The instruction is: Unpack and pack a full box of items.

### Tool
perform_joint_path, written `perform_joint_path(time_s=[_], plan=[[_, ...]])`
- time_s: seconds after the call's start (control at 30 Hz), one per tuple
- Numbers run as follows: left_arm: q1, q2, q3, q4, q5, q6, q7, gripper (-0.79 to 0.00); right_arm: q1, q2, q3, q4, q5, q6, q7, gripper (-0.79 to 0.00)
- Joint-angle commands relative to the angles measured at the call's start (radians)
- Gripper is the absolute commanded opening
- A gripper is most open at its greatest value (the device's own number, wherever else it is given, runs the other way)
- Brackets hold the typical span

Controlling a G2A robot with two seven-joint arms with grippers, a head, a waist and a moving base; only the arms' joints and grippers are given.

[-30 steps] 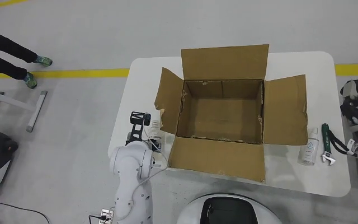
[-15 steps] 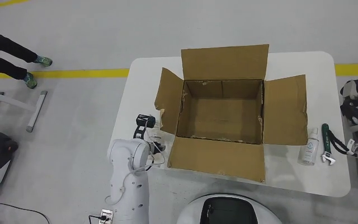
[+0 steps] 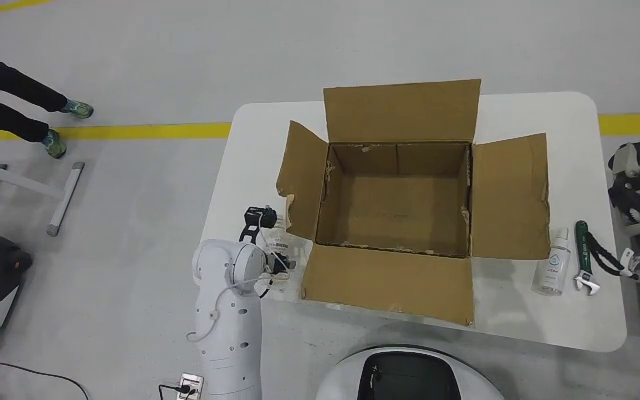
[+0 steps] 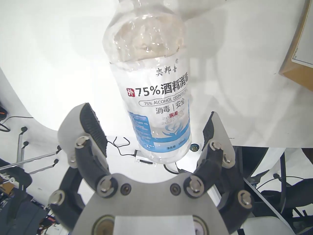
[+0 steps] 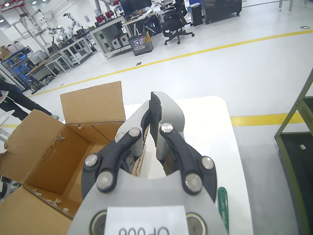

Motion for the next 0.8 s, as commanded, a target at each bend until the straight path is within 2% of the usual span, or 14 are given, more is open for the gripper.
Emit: perform_joint_path(time_s=[0.0, 0.03, 0.17, 0.2, 0.3, 0.4, 0.5, 0.7, 0.77], plan=[[-0.001, 0.004, -0.004, 0.011, -0.022, -0.003, -0.004, -0.006, 0.0, 0.0, 0.0, 0.0, 0.0, 0.0, 0.0, -0.785], [-0.003, 0.006, -0.006, 0.015, -0.023, -0.005, -0.004, -0.04, 0.0, 0.0, 0.0, 0.0, 0.0, 0.0, 0.0, -0.785], [-0.005, 0.013, -0.002, 0.036, -0.02, 0.0, -0.002, -0.262, 0.0, 0.0, 0.0, 0.0, 0.0, 0.0, 0.0, -0.785], [-0.005, 0.015, -0.001, 0.038, -0.021, -0.001, -0.002, -0.4, 0.0, 0.0, 0.0, 0.0, 0.0, 0.0, 0.0, -0.785], [-0.002, 0.021, 0.001, 0.041, -0.024, -0.003, 0.001, -0.468, 0.0, 0.0, 0.0, 0.0, 0.0, 0.0, 0.0, -0.785], [-0.004, 0.026, -0.001, 0.052, -0.035, 0.001, 0.002, -0.57, 0.0, 0.0, 0.0, 0.0, 0.0, 0.0, 0.0, -0.785], [-0.007, 0.031, -0.002, 0.058, -0.046, 0.003, 0.004, -0.785, 0.0, 0.0, 0.0, 0.0, 0.0, 0.0, 0.0, -0.785], [-0.002, 0.042, -0.006, 0.036, -0.066, 0.005, 0.003, -0.785, 0.0, 0.0, 0.0, 0.0, 0.0, 0.0, 0.0, -0.785], [0.005, 0.046, -0.009, 0.001, -0.079, 0.01, 0.001, -0.785, 0.0, 0.0, 0.0, 0.0, 0.0, 0.0, 0.0, -0.785]])
